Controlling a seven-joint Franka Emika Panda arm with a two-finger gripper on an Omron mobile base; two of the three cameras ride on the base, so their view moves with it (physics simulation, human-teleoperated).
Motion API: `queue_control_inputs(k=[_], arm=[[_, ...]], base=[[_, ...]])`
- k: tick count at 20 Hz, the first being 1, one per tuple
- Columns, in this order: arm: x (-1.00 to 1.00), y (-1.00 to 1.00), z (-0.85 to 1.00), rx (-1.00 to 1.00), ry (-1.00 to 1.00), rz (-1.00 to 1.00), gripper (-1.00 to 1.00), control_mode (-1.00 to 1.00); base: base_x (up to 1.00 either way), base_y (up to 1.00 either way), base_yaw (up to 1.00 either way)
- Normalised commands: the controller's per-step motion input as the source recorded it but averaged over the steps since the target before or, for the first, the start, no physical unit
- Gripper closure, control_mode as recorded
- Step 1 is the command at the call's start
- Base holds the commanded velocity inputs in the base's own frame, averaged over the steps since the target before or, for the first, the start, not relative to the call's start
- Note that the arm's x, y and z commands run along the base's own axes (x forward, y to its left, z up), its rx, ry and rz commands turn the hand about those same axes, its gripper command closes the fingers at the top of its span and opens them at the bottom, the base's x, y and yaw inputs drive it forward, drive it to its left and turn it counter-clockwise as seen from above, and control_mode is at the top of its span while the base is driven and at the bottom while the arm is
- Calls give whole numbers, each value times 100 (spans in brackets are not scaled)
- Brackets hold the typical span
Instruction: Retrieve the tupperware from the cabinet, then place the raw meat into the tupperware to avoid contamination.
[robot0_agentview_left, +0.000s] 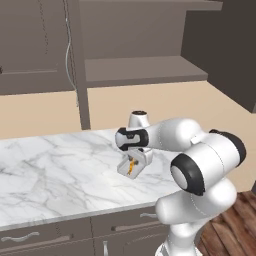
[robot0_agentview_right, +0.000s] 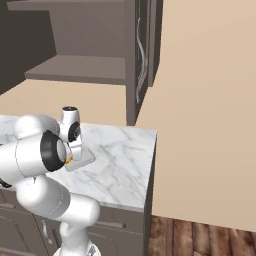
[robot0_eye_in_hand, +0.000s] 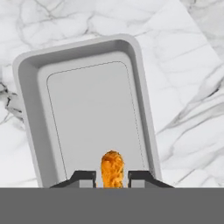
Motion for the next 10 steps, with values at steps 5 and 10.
queue_control_inputs(k=[5,10], arm=[[5,0,-4,0,0,0,-100,-100],[3,0,0,0,0,0,-100,-100]], base=[[0,0,0],[0,0,0]])
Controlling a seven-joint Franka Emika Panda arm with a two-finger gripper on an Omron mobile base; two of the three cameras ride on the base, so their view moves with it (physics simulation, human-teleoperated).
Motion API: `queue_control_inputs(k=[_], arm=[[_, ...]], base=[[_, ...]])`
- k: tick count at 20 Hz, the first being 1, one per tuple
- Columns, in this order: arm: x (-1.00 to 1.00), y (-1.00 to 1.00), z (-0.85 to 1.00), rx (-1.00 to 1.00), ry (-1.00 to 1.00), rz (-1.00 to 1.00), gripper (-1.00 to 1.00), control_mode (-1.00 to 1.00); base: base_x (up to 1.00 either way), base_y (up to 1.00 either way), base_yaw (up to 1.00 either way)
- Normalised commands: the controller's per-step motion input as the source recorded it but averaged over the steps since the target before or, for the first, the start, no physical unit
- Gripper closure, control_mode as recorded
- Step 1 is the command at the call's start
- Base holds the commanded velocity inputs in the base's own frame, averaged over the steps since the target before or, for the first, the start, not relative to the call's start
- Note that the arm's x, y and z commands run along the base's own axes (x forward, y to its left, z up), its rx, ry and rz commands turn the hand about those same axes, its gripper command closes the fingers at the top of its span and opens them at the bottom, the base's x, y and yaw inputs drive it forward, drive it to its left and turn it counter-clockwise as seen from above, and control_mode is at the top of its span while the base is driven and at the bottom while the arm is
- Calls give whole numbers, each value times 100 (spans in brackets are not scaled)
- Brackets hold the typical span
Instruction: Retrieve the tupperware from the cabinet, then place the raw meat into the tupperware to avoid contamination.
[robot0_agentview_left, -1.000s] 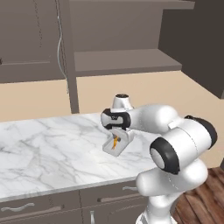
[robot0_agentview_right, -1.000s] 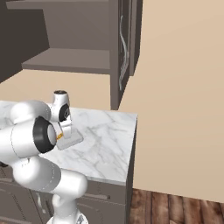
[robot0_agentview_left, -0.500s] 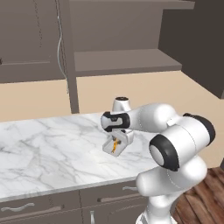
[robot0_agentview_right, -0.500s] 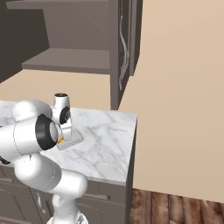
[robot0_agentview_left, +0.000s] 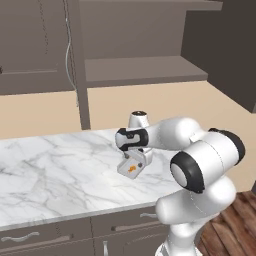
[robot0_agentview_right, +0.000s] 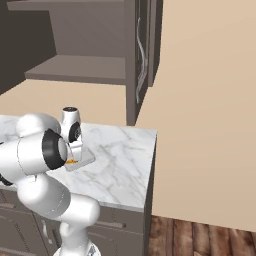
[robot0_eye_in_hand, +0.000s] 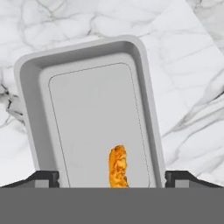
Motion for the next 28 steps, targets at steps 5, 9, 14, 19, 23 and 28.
queue_control_inputs(k=[5,9,14,19,23,28], arm=[[0,0,20,-4,0,0,-100,-100],[0,0,37,-11,2,-1,-100,-100],[-16,0,40,-1,5,-3,-100,-100],[-59,-9,26,-1,3,0,-100,-100],[-97,-25,23,0,0,0,-100,-100],[-98,-44,20,0,-1,0,-100,-100]], base=[[0,0,0],[0,0,0],[0,0,0],[0,0,0],[0,0,0],[0,0,0]])
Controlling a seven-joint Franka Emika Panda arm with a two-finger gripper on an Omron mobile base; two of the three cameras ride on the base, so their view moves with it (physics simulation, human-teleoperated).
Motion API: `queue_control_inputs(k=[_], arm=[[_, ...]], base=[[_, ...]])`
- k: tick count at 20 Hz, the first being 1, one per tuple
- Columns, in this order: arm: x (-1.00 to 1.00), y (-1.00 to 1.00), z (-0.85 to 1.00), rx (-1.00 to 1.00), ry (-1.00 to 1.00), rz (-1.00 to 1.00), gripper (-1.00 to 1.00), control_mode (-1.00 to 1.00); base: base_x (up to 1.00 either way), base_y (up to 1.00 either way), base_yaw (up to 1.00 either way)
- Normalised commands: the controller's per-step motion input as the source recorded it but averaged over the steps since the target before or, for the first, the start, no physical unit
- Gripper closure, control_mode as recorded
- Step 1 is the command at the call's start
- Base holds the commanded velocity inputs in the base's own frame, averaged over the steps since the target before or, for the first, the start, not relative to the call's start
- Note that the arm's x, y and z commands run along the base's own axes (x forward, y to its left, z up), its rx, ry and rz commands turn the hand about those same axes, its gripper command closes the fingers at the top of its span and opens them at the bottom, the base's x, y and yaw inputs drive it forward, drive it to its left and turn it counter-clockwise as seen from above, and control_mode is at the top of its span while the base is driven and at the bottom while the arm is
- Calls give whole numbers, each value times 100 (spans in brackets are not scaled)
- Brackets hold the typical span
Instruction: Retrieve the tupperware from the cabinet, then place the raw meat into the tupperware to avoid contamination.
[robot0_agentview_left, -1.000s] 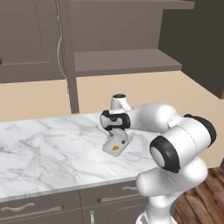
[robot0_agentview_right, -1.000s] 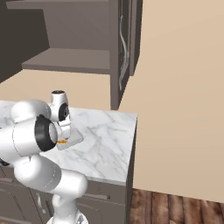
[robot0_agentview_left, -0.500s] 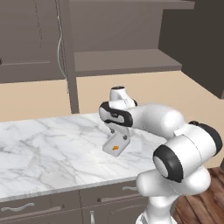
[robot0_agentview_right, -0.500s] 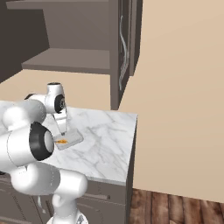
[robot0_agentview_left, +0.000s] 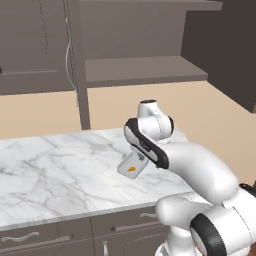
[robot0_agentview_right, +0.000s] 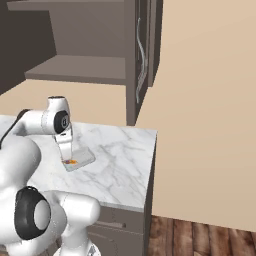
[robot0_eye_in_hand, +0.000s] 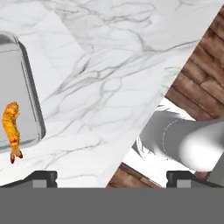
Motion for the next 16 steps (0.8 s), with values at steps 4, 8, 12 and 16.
queue_control_inputs(k=[4,8,12,16], arm=[[-100,-54,0,0,-12,0,-100,-100],[-94,-77,0,3,-11,0,-100,-100],[-41,-67,7,6,-16,14,-100,-100],[-17,-75,13,5,-17,23,-100,-100]], base=[[0,0,0],[0,0,0],[0,0,0],[0,0,0]])
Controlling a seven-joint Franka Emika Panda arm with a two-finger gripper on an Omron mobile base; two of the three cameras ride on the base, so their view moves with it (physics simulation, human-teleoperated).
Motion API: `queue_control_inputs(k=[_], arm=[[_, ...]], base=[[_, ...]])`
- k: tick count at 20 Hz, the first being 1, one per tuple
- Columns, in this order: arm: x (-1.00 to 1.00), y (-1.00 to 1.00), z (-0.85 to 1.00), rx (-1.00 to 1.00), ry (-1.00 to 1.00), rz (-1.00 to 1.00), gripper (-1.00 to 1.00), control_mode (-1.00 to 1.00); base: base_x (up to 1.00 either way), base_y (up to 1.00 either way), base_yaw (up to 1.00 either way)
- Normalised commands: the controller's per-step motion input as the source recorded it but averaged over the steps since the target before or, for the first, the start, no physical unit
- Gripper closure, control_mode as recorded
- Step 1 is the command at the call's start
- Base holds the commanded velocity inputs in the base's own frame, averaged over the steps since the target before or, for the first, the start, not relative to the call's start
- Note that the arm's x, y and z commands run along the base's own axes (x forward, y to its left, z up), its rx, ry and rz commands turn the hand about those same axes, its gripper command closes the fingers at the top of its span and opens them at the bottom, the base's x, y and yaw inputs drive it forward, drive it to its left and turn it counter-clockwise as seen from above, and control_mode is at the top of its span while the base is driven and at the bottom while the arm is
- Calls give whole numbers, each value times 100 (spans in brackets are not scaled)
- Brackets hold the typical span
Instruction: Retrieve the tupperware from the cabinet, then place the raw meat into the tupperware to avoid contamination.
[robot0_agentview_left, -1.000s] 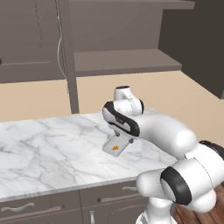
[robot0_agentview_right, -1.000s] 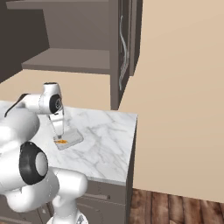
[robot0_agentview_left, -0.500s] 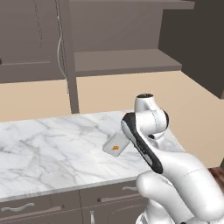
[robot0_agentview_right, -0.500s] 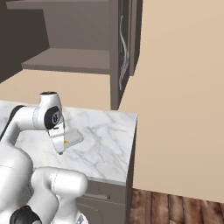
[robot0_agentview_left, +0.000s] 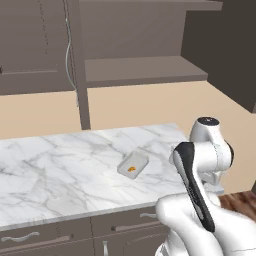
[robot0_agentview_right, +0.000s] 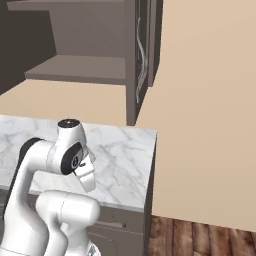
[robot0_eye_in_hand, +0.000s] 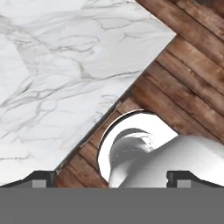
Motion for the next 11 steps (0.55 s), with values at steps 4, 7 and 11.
queue_control_inputs(k=[4,7,11], arm=[[-28,-66,14,6,-18,20,-100,-100],[-30,-21,19,1,-13,18,-100,-100],[-16,0,8,0,-8,16,-100,-100]], base=[[0,0,0],[0,0,0],[0,0,0]])
